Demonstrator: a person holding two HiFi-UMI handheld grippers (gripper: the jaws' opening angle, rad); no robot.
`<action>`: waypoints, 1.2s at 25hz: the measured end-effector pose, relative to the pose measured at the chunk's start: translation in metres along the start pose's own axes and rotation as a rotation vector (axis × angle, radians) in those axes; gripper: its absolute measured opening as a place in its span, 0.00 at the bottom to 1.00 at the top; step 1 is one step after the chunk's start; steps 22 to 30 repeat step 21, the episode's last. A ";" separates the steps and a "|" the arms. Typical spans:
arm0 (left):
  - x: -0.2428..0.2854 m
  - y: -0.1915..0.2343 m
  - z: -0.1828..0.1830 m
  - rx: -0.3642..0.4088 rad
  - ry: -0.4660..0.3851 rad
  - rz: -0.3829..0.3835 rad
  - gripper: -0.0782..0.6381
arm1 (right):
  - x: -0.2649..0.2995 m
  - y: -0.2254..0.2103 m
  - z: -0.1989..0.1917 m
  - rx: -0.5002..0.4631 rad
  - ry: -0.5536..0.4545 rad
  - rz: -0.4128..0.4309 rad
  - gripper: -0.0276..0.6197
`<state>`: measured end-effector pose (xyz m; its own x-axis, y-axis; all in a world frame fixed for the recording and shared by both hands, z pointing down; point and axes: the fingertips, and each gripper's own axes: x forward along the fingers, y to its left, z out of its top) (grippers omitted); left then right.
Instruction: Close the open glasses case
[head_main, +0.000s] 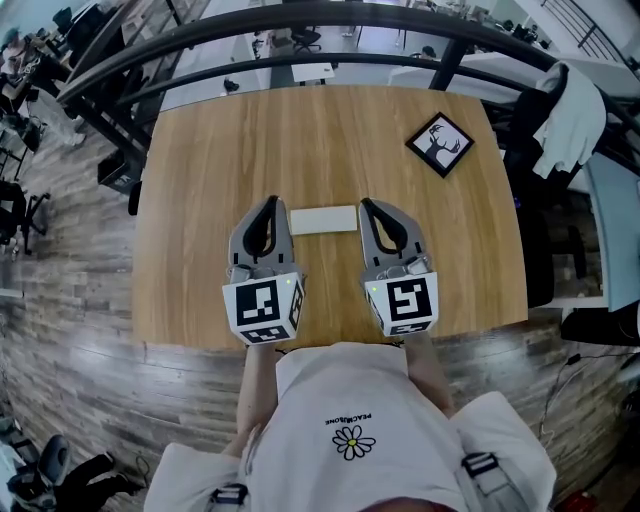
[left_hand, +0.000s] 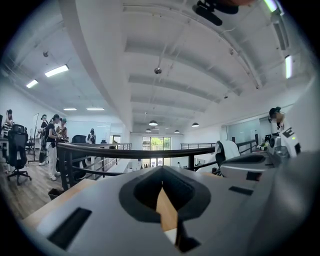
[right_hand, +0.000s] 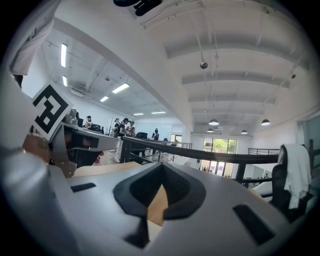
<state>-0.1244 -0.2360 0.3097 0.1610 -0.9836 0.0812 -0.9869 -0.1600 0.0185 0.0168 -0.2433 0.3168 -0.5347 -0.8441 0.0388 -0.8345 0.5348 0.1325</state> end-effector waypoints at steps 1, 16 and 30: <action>-0.001 0.000 0.003 0.002 -0.008 0.002 0.13 | 0.000 0.001 -0.001 -0.002 0.003 0.001 0.05; -0.006 0.005 0.005 0.013 -0.021 0.012 0.13 | 0.004 0.010 -0.011 -0.047 0.072 0.001 0.05; -0.005 0.001 0.006 0.022 -0.027 0.009 0.13 | 0.007 0.017 -0.008 -0.063 0.052 0.009 0.05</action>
